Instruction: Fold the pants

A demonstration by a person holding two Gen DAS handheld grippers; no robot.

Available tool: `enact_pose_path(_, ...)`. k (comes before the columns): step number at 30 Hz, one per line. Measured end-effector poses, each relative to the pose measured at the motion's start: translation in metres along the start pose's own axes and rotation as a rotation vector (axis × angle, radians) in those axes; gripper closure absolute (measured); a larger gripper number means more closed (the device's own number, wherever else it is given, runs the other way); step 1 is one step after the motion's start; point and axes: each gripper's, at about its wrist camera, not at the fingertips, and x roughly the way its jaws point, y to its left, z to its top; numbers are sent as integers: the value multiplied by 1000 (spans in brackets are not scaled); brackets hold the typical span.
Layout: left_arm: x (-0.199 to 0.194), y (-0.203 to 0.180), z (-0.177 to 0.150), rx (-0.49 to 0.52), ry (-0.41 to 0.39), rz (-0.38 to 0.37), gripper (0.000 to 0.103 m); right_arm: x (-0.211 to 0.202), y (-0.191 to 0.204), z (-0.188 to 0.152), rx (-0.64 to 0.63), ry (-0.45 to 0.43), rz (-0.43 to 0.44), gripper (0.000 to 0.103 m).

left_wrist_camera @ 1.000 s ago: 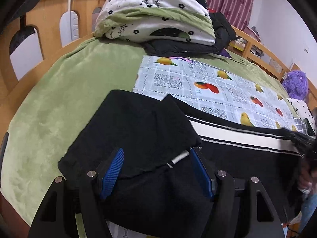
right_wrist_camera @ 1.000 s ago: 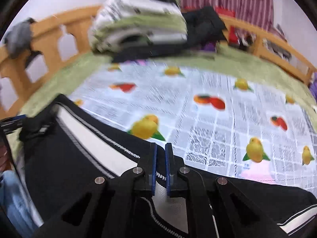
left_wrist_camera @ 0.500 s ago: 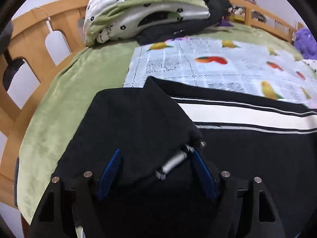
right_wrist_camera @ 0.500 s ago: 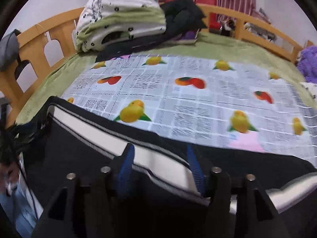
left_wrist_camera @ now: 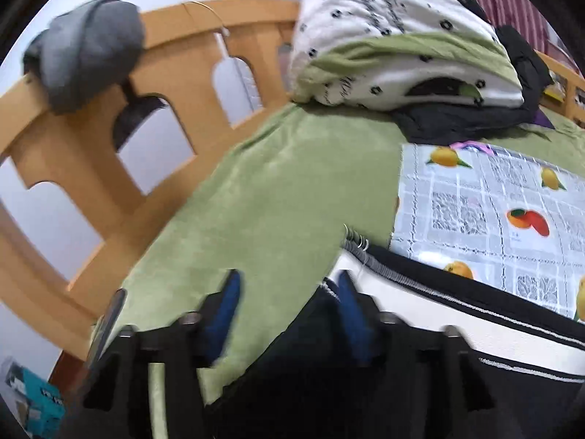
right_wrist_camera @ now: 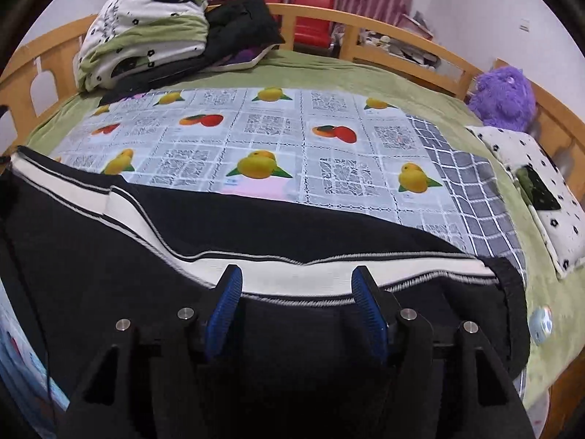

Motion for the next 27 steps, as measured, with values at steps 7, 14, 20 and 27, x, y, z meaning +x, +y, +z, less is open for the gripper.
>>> enact_pose_path(7, -37, -25, -21, 42, 19, -172, 34, 63, 19, 21, -208, 111, 203, 42)
enact_pose_path(14, -57, -56, -35, 113, 27, -219, 34, 89, 25, 13, -327, 235, 307, 87)
enact_pose_path(20, -63, -74, -43, 131, 33, -256, 34, 52, -4, 27, -177, -25, 191, 94)
enact_pose_path(27, -72, -96, -49, 173, 65, -312, 34, 116, 9, 46, -131, 82, 83, 88)
